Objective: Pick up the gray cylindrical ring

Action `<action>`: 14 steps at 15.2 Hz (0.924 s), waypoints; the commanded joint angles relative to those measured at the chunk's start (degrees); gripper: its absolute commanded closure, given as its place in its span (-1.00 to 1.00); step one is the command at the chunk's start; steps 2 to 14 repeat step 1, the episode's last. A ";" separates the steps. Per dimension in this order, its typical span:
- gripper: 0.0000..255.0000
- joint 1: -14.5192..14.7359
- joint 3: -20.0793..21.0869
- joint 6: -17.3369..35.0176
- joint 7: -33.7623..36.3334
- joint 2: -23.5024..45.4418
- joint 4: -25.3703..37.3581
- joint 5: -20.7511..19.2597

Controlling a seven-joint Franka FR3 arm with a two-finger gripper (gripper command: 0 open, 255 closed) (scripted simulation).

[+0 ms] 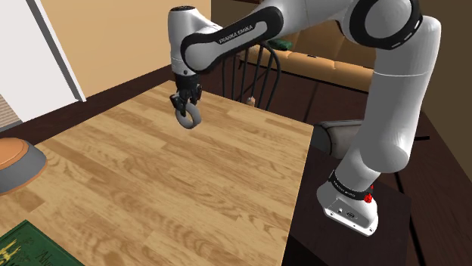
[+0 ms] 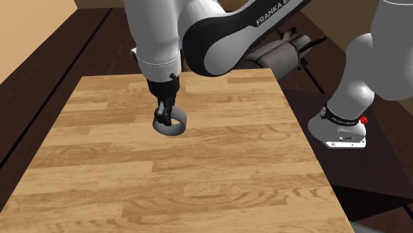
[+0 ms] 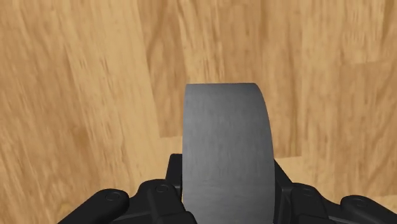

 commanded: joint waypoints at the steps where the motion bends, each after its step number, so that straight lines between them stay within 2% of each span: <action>1: 1.00 0.01 0.04 -0.36 -0.02 -0.14 0.22 0.06; 14: 1.00 0.01 0.04 -0.36 -0.02 -0.14 0.22 0.06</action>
